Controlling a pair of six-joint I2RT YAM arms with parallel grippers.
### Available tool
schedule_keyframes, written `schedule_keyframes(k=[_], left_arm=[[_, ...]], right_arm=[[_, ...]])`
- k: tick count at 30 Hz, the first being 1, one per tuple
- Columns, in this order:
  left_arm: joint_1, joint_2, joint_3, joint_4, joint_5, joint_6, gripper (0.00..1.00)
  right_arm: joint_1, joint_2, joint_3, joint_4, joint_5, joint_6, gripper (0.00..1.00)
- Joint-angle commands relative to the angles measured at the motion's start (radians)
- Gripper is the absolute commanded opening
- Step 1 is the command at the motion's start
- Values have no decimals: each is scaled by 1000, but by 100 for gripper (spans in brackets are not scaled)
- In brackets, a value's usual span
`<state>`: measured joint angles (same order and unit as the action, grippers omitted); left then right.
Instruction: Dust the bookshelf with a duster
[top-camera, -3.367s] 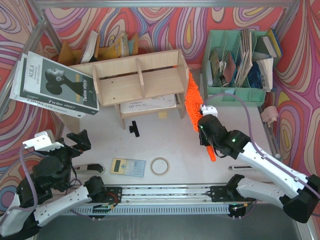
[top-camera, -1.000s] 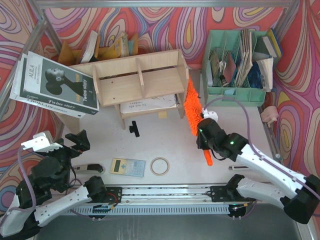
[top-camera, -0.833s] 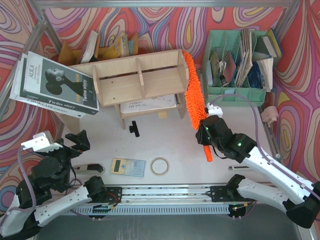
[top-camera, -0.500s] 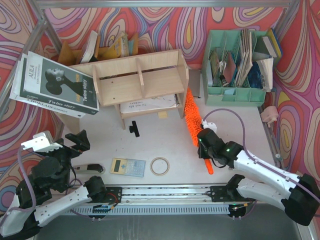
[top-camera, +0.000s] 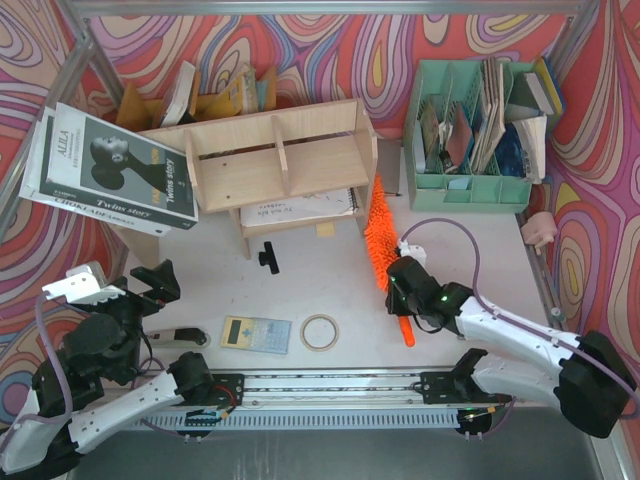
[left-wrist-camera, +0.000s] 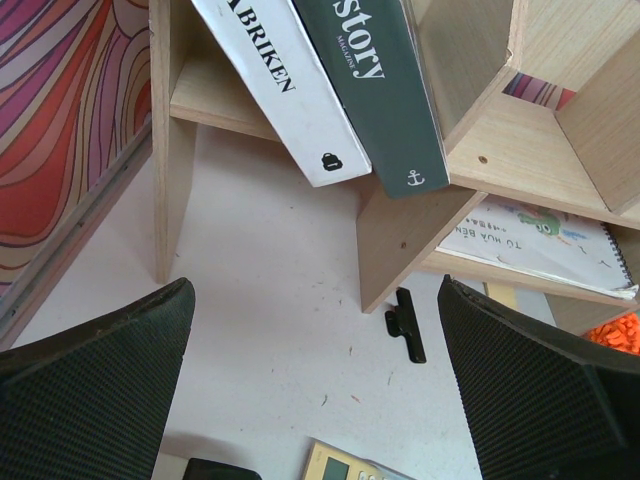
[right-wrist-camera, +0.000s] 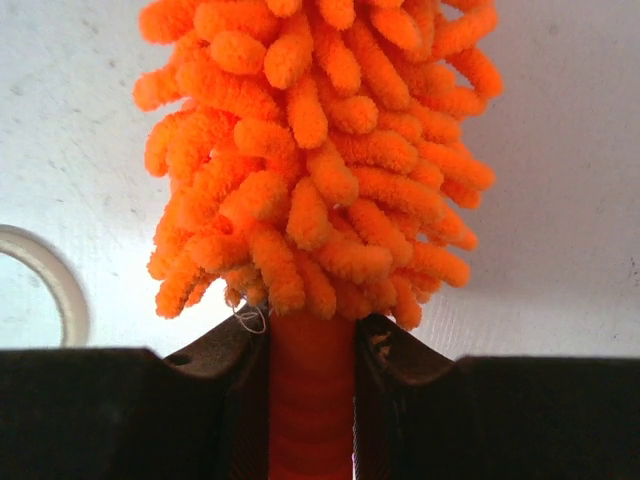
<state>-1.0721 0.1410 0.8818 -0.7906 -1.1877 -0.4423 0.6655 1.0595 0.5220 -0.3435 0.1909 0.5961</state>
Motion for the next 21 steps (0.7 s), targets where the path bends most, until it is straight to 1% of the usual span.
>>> schedule_keyframes(k=[1,5,11,14,17,21], left_arm=[[-3,-5,-9,7,-23,7,98],[-3,-3,-8,4,-21,2,99],[-3,-8,-10,5,-22,2,99],[-3,-4,-9,4,-22,2,98],[-3,1,-9,4,-20,2,99],[-3,5,-8,1,-21,1,98]], right_arm=[[3,-69,80,10,38,-19,0],[3,-137,59,30,14,-19,0],[3,-76,-29,56,1,25,0],[3,-81,-37,64,6,23,0],[3,-98,33,29,35,-11,0],[3,-122,182,-41,79,-61,0]])
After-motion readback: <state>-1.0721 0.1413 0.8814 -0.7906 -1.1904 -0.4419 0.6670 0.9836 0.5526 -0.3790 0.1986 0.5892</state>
